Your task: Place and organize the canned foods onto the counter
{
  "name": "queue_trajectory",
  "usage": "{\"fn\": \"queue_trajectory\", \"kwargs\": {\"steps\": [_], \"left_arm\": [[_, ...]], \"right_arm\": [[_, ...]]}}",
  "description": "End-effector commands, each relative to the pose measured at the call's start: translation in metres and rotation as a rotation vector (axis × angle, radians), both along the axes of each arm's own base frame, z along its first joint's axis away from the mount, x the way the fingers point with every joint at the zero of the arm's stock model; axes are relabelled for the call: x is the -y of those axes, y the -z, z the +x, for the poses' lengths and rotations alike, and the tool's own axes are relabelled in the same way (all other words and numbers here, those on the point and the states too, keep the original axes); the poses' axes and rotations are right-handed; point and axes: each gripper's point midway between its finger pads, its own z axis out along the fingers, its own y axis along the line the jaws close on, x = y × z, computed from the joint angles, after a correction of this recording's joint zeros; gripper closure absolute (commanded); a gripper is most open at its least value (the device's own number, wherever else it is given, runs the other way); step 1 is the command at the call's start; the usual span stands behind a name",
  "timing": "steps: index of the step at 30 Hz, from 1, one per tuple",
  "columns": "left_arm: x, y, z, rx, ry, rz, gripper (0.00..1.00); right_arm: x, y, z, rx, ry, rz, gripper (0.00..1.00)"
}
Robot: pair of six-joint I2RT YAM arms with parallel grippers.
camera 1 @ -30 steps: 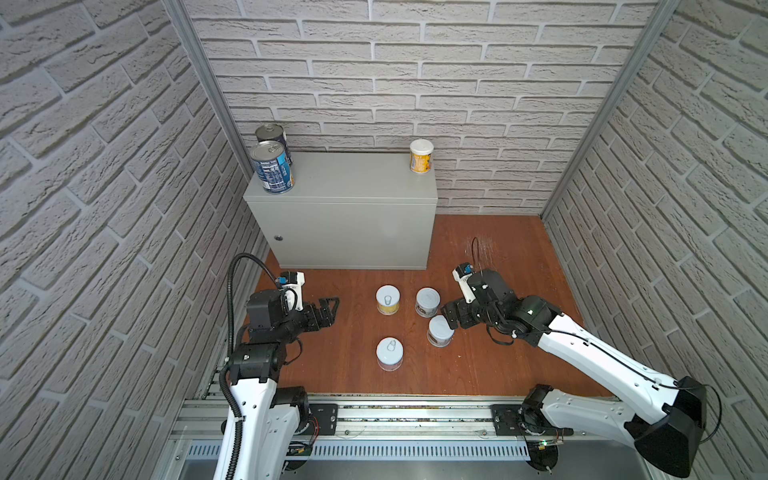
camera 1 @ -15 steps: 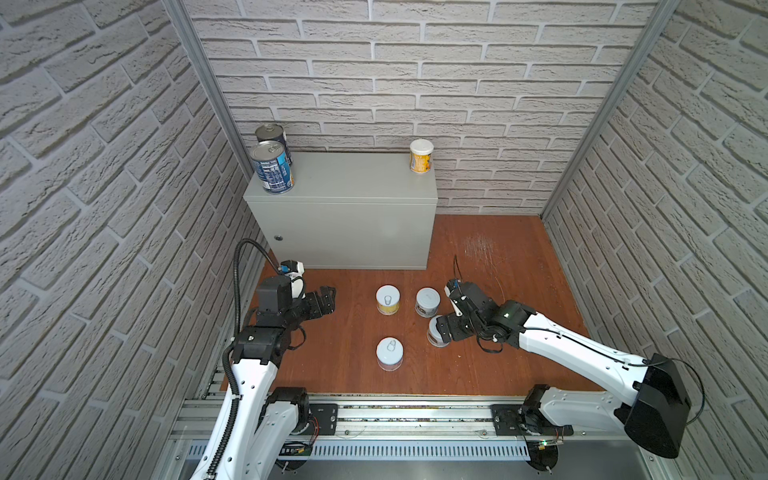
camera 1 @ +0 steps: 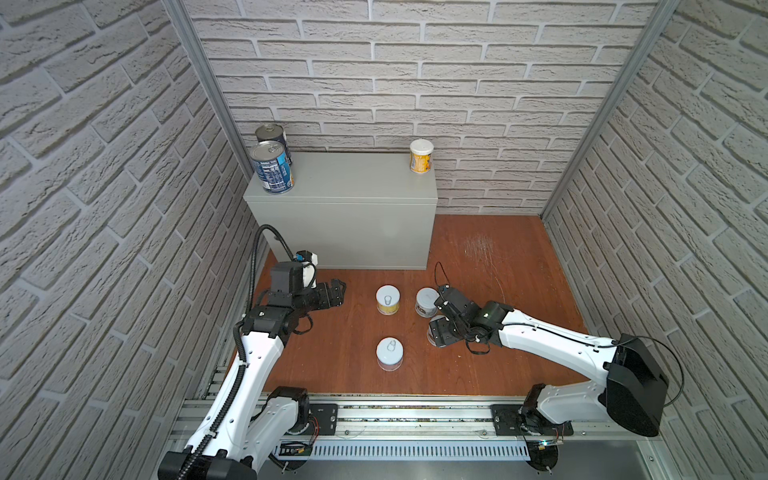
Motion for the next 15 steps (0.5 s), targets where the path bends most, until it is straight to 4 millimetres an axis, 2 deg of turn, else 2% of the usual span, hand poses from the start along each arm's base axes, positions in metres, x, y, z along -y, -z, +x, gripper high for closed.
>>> {"fn": "queue_trajectory", "kwargs": {"steps": [1, 15], "left_arm": [[0.007, -0.006, 0.0, 0.051, 0.034, -0.024, 0.02], [0.015, -0.008, -0.003, 0.065, 0.058, -0.047, 0.02]], "right_arm": [[-0.014, -0.006, 0.007, 0.021, 0.011, 0.041, 0.1], [-0.022, 0.008, 0.017, 0.022, 0.025, 0.005, 0.19]]}}
